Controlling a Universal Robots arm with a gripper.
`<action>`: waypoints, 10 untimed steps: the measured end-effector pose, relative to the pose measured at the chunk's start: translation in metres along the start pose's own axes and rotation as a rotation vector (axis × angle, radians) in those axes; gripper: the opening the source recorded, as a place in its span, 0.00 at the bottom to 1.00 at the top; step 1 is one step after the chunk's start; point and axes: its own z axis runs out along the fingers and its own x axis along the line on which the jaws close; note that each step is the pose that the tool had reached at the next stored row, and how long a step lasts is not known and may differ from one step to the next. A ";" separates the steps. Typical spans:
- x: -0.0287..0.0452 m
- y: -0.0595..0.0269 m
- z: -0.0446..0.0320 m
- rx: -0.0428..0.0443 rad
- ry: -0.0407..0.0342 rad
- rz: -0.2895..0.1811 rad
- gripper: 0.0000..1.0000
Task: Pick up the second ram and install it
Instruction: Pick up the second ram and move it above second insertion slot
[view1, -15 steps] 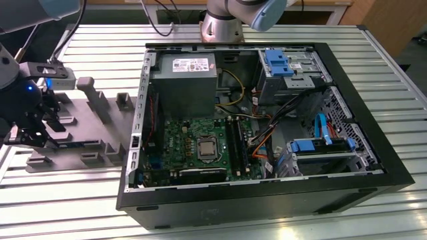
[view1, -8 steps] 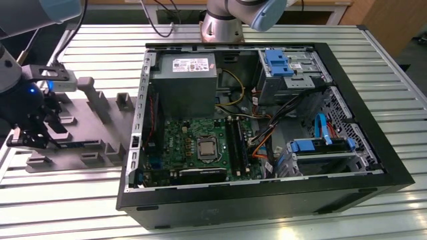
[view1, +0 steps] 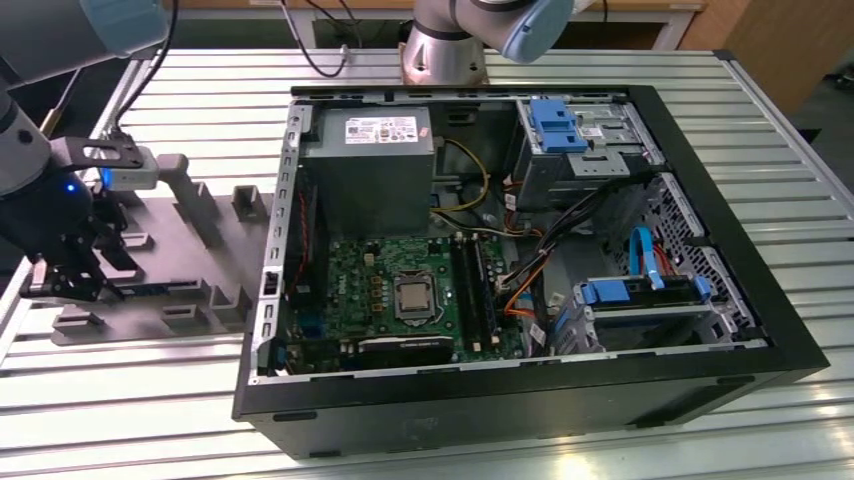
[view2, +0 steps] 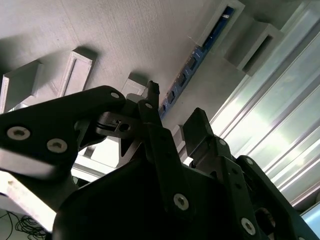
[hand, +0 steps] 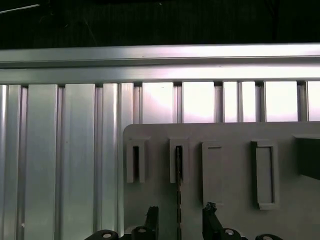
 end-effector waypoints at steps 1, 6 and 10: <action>0.0000 0.0000 0.0000 -0.0001 0.0000 0.000 0.47; 0.0000 0.0000 0.0002 0.0001 -0.0001 0.000 0.46; -0.0001 0.0000 0.0015 0.0004 -0.0003 0.000 0.39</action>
